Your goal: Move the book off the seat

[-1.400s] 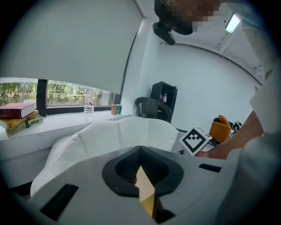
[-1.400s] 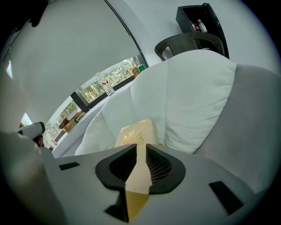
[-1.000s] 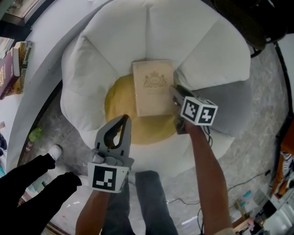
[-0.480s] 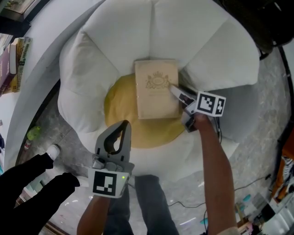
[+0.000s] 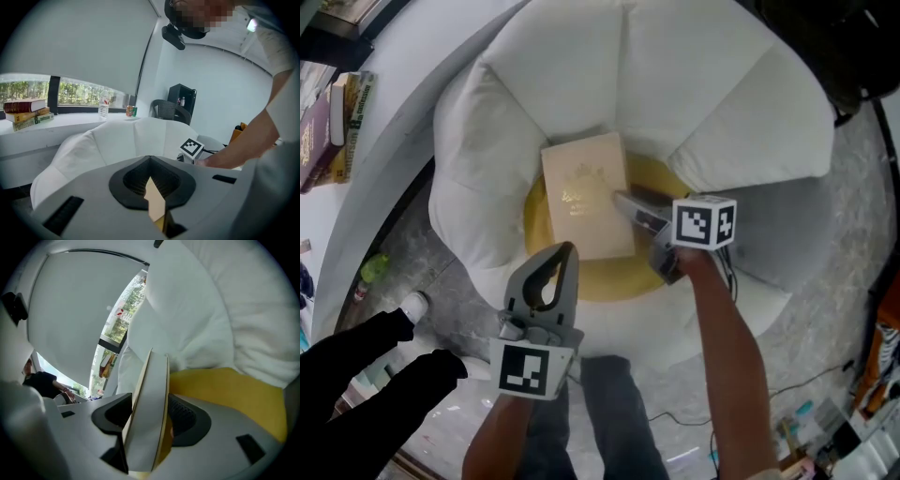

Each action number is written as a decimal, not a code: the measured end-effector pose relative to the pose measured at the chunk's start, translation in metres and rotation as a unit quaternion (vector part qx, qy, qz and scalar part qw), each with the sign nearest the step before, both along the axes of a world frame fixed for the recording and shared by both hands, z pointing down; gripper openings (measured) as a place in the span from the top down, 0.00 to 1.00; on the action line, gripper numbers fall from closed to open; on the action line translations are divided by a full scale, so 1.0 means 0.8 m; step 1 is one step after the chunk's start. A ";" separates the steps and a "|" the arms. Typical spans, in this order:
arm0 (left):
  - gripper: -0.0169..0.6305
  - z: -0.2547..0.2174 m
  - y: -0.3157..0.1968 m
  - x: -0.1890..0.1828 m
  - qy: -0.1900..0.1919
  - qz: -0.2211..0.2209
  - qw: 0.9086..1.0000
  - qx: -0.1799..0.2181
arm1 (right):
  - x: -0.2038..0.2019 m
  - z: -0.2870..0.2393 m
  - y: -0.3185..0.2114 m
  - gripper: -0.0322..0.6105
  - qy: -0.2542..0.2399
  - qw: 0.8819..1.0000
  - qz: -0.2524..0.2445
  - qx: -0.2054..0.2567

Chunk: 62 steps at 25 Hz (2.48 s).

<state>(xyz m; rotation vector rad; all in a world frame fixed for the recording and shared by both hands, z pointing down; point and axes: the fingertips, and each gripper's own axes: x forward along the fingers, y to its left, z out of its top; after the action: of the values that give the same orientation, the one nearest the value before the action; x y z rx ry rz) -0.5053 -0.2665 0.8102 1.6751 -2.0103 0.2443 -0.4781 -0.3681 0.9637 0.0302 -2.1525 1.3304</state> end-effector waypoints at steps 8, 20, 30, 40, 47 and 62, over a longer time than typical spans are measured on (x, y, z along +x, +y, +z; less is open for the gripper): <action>0.96 -0.021 0.015 -0.024 0.001 -0.018 1.000 0.012 | -0.019 -0.023 0.044 0.57 -0.003 1.000 0.027 0.005; 0.96 -0.044 0.047 -0.062 0.004 -0.029 0.999 0.015 | -0.037 -0.027 0.084 0.58 0.090 0.993 0.072 0.031; 0.96 -0.128 0.055 -0.069 0.005 0.008 1.000 0.028 | -0.006 -0.146 0.125 0.60 0.081 0.985 0.133 0.069; 0.96 -0.342 0.051 -0.055 -0.009 0.061 0.994 0.090 | 0.061 -0.444 0.125 0.60 0.026 0.946 0.271 0.177; 0.96 -0.524 0.049 -0.049 -0.014 0.076 0.986 0.149 | 0.102 -0.703 0.123 0.60 -0.007 0.875 0.348 0.337; 0.96 -0.722 0.051 0.068 -0.021 0.195 0.950 0.244 | 0.228 -0.942 0.187 0.60 0.031 0.721 0.429 0.543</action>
<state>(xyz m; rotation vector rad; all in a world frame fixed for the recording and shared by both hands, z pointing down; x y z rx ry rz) -0.4513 -0.2260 0.2327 2.3948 -1.8479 -0.0990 -0.2960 -0.2182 0.2102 1.6603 -2.6140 0.1535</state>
